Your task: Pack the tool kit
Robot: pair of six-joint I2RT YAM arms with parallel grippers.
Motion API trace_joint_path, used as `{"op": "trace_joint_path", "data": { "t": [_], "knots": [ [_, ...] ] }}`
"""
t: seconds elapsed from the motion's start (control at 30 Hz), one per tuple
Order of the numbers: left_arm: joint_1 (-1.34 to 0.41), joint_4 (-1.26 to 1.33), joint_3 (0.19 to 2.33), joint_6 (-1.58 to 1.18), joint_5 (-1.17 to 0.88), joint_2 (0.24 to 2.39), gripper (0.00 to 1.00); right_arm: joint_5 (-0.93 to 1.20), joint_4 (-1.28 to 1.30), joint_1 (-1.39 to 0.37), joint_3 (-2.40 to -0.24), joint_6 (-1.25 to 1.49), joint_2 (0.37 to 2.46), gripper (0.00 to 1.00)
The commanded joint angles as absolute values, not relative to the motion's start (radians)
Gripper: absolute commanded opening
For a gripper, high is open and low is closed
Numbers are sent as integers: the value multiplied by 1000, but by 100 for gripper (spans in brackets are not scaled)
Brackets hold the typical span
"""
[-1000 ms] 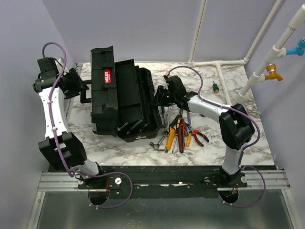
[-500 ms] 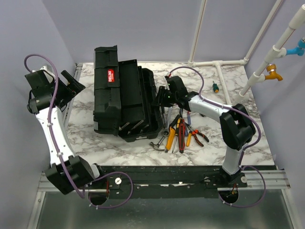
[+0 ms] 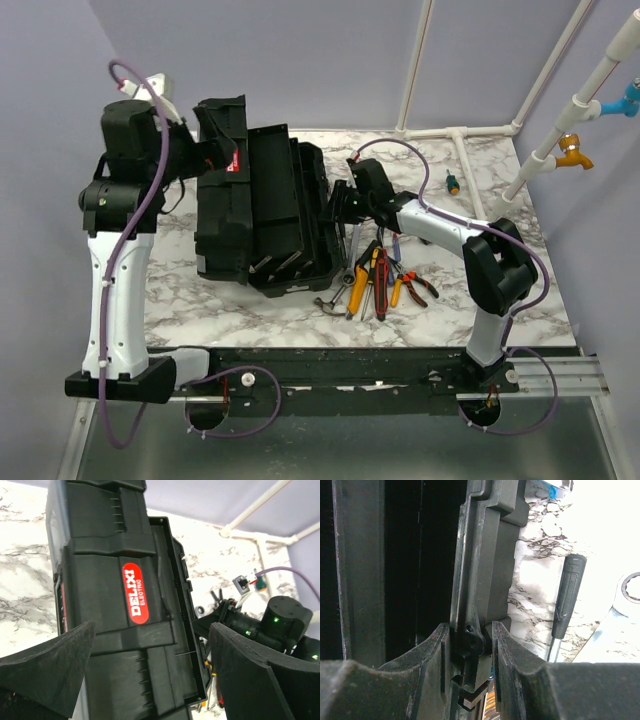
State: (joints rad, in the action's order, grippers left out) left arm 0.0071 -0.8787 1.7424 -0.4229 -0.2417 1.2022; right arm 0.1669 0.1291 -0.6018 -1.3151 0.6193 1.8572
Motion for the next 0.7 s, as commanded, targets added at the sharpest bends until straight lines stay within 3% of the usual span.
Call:
{"op": "trace_joint_path", "data": {
  "t": [0.0,0.27,0.67],
  "knots": [
    [-190,-1089,1901,-347,102,1360,99,58,163,-562,-1307,644,1813,1],
    [-391,-1367,2236,-294,509,1662,91,72,149,-562,-1295,652,1821,1],
    [-368,-1357,2128,-280,486,1672,65,71,140,-563,-1289,655,1828,1]
  ]
}}
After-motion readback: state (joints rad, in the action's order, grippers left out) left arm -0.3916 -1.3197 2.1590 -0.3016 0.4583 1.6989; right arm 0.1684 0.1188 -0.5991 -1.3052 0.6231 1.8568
